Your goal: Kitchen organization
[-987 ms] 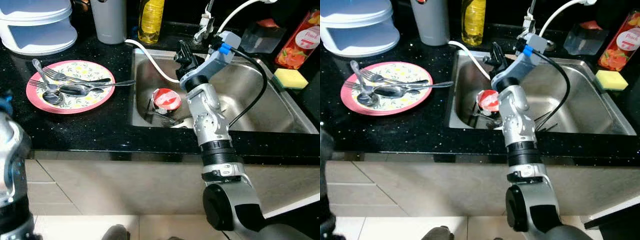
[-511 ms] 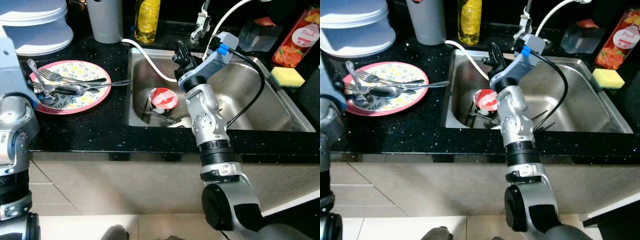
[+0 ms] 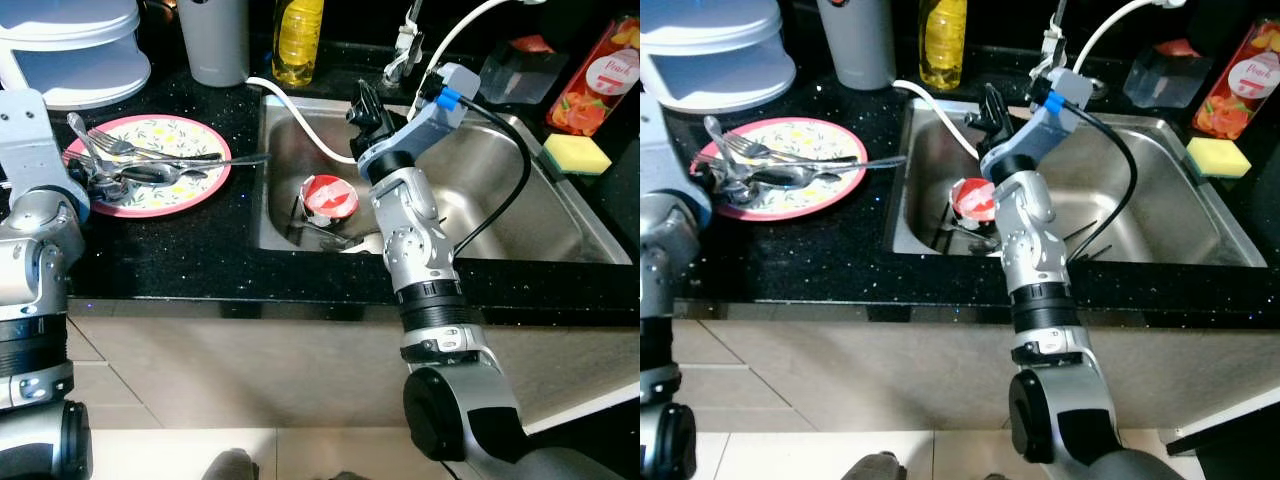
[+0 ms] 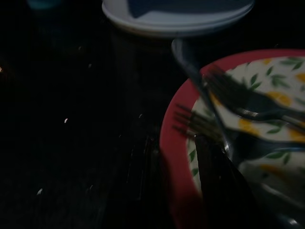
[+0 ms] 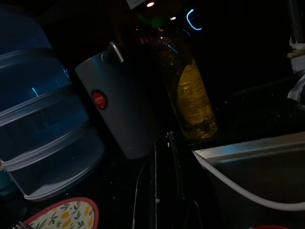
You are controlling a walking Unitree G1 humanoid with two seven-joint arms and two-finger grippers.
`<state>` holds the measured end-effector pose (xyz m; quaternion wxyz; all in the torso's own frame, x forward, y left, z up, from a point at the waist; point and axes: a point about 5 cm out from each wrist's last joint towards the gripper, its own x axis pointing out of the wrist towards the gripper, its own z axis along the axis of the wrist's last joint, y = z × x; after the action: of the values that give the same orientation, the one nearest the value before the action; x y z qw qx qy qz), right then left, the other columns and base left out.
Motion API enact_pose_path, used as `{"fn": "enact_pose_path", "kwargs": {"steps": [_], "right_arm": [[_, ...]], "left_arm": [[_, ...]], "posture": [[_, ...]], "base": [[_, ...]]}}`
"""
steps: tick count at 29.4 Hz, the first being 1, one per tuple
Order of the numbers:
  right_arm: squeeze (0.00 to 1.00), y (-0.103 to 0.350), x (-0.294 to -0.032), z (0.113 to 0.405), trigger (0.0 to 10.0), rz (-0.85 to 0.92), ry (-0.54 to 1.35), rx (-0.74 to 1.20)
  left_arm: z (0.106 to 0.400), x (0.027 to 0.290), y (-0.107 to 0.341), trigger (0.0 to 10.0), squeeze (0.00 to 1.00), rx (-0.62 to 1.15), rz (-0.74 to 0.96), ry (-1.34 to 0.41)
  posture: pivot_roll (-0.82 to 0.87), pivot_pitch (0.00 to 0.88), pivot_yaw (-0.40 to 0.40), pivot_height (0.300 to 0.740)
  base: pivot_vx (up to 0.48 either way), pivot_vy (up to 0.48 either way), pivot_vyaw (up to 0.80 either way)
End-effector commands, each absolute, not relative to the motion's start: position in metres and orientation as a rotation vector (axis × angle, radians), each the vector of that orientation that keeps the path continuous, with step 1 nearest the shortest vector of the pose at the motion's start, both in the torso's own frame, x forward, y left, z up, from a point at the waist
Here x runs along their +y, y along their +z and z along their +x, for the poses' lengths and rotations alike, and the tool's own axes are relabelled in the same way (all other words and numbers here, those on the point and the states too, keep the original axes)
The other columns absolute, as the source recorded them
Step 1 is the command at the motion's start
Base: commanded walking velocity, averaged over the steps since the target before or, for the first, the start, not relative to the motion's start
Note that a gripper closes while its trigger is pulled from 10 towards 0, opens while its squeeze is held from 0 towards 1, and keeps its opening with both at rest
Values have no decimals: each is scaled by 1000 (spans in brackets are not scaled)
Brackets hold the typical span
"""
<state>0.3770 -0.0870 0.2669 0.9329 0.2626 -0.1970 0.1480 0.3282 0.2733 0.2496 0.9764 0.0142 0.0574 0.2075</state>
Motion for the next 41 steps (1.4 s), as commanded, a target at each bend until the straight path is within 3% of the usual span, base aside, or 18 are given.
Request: {"fn": "enact_pose_path", "kwargs": {"steps": [1, 11, 14, 17, 22, 28, 29, 31, 32, 33, 34, 35, 36, 37, 38, 41], "right_arm": [[0, 264, -94, 376, 10000, 544, 272, -411], [0, 264, -93, 376, 10000, 546, 273, -410], [0, 265, -91, 377, 10000, 545, 281, -407], [0, 265, -88, 378, 10000, 546, 288, -404], [0, 264, -87, 376, 10000, 548, 287, -406], [0, 261, -95, 375, 10000, 541, 259, -405], [0, 261, -95, 375, 10000, 541, 255, -405], [0, 261, -95, 375, 10000, 541, 255, -405], [0, 261, -96, 375, 10000, 541, 253, -405], [0, 261, -96, 375, 10000, 541, 253, -405], [0, 261, -96, 375, 10000, 543, 253, -404], [0, 261, -96, 375, 10000, 543, 253, -404], [0, 261, -95, 375, 10000, 544, 255, -403], [0, 261, -95, 375, 10000, 544, 255, -403], [0, 261, -93, 375, 10000, 545, 259, -403], [0, 261, -92, 375, 10000, 548, 263, -404]], "left_arm": [[330, 274, 264, 10000, 0, 54, 61, 416], [337, 266, 289, 10000, 0, -21, 108, 391], [355, 265, 272, 10000, 0, 62, -17, 345], [371, 262, 260, 10000, 0, 107, -38, 322], [376, 268, 250, 10000, 0, 151, -63, 360], [380, 270, 226, 10000, 0, 247, -226, 345], [380, 268, 223, 9176, 0, 259, -259, 344], [380, 268, 223, 9176, 0, 259, -259, 344], [381, 267, 220, 8235, 0, 272, -293, 346], [381, 267, 220, 8235, 0, 272, -293, 346], [381, 266, 216, 4235, 0, 290, -336, 348], [381, 266, 216, 4235, 0, 290, -336, 348], [381, 267, 212, 2667, 0, 308, -317, 359], [381, 267, 212, 2667, 0, 308, -317, 359], [381, 267, 209, 0, 0, 321, -301, 362], [380, 270, 207, 0, 0, 329, -111, 386]], "posture": [[306, 0, -54, 740], [307, 0, -59, 740], [312, 0, -69, 740], [311, 0, -70, 740], [299, 0, -59, 740], [284, 0, -44, 740], [286, 0, -43, 740], [286, 0, -43, 740], [290, 0, -44, 740], [290, 0, -44, 740], [294, 0, -46, 740], [294, 0, -46, 740], [296, 0, -48, 740], [296, 0, -48, 740], [296, 0, -48, 740], [301, 0, -51, 740]], "base": [[0, 0, 0], [0, 0, 0], [0, 0, 0], [0, 0, 0], [0, 0, 0], [0, 0, 0], [0, 0, 0], [0, 0, 0], [0, 0, 0], [0, 0, 0], [0, 0, 0], [0, 0, 0], [0, 0, 0], [0, 0, 0], [0, 0, 0], [0, 0, 0]]}}
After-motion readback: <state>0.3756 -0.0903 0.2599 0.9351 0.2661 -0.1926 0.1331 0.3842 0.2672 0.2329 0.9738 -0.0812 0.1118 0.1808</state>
